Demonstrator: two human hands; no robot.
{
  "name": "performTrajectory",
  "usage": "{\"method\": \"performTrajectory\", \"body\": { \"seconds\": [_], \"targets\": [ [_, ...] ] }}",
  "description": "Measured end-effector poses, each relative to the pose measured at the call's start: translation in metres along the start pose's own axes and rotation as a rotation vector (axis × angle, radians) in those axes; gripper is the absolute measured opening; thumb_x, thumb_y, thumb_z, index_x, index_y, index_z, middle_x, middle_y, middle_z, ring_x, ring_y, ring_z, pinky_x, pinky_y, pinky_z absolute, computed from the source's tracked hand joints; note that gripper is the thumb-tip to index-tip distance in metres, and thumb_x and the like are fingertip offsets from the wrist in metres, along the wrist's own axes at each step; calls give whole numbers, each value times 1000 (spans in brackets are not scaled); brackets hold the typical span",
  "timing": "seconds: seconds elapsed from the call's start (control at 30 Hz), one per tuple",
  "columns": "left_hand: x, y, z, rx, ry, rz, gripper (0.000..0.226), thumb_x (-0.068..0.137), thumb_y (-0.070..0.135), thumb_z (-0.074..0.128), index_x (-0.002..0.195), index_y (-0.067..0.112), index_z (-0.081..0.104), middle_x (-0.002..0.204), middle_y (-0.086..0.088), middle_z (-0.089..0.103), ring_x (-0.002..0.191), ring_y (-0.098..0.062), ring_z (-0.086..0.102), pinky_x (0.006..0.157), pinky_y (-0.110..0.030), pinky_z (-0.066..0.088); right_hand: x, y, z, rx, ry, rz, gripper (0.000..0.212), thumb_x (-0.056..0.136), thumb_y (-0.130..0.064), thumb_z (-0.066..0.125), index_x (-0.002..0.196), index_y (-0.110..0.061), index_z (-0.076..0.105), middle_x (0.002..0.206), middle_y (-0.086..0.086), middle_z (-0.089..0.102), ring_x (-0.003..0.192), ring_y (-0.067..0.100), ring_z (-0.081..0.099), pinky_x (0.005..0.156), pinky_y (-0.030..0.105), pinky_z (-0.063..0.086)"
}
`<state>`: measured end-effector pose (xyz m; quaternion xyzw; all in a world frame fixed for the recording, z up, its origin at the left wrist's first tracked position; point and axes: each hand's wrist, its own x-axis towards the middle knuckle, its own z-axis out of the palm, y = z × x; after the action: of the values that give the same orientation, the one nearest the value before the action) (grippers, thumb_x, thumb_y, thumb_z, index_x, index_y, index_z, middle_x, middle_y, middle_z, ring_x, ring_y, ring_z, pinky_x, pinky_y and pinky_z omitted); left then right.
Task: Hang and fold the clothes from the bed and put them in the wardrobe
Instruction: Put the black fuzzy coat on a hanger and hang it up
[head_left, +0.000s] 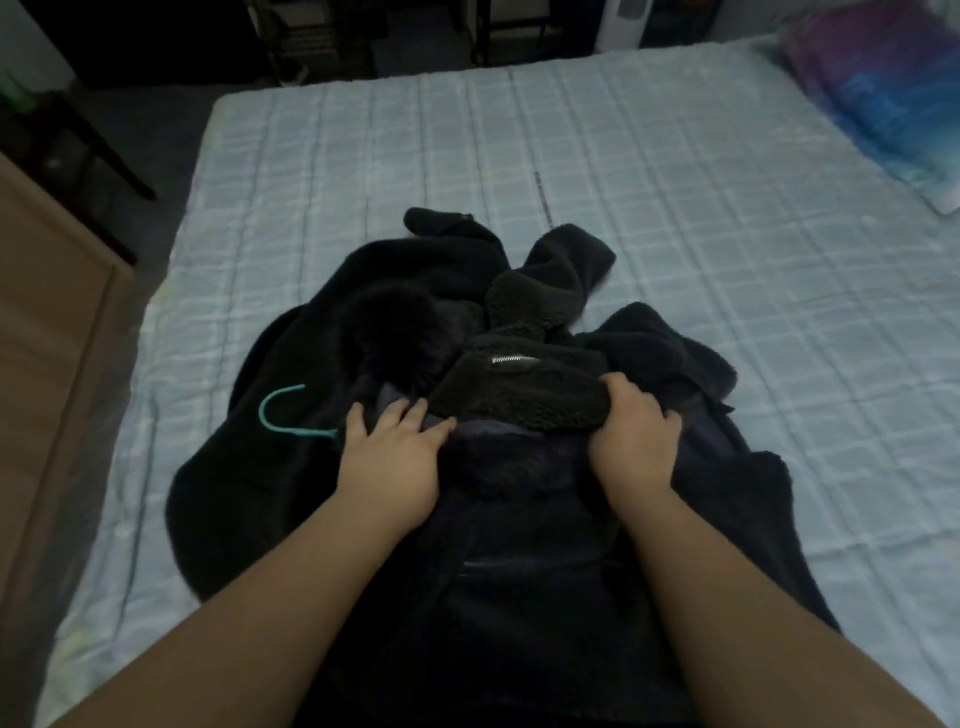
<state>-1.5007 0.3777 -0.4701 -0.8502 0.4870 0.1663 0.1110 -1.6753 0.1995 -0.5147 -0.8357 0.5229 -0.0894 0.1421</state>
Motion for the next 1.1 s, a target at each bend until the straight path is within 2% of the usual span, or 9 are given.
{"method": "performTrajectory", "body": {
  "seconds": [0.1,0.17,0.23,0.33,0.47,0.57,0.73,0.93,1.1],
  "targets": [
    [8,11,-8,5,-60,-45,74,94,27,44,155,47,9,168,0,4,153,-24,0,119,-62,-1,-14,3,-42,90,105,0,47,74,-3,56,116,-24,55,92,0,62,87,28,55,84,41,39],
    [14,12,-11,-11,-48,-65,68,94,28,43,153,50,17,167,1,10,153,-26,2,119,-61,4,-24,14,-46,20,26,-53,56,73,-10,58,126,-27,52,110,2,62,103,28,56,92,45,42],
    [17,9,-11,1,-40,-92,60,95,31,41,150,51,27,166,3,15,153,-26,5,119,-60,7,-33,31,-29,-38,-360,-79,80,77,-20,59,150,-35,28,153,3,37,144,28,30,113,60,27],
    [14,5,-8,28,-50,-118,60,96,30,42,150,51,27,167,4,11,153,-24,3,119,-61,7,-50,57,6,-29,-783,-106,98,82,-27,59,158,-38,-2,165,-1,14,154,26,-1,118,65,10],
    [4,7,-3,-2,-26,-127,72,94,25,44,155,44,12,168,-1,-2,153,-26,-5,120,-59,4,-67,57,10,456,-233,64,66,80,-7,55,141,-29,53,136,-1,59,132,21,49,112,36,37],
    [-7,4,6,-49,61,-80,81,92,27,49,157,40,3,168,-2,-4,153,-26,-6,121,-57,3,-76,37,5,454,138,-17,55,89,-9,55,142,-23,52,142,-1,54,131,14,45,113,35,34],
    [-24,-16,20,-132,98,-21,71,96,34,43,158,37,8,168,-1,5,154,-26,-1,123,-52,4,-84,6,33,-25,-637,-174,70,100,-37,38,159,-38,0,168,-11,7,154,18,9,123,54,8],
    [-77,-53,39,-311,250,11,57,103,40,31,158,33,20,166,-3,16,153,-25,13,123,-45,19,-100,-77,-22,389,-124,33,57,89,-13,48,146,-16,44,148,4,45,137,24,40,114,39,34],
    [-117,-85,55,-498,319,-113,60,99,28,40,157,24,23,162,-9,28,150,-27,22,121,-42,25,-167,-176,-29,245,-335,-117,66,96,-49,50,151,-14,35,153,10,40,137,28,43,111,40,38]
  ]
}}
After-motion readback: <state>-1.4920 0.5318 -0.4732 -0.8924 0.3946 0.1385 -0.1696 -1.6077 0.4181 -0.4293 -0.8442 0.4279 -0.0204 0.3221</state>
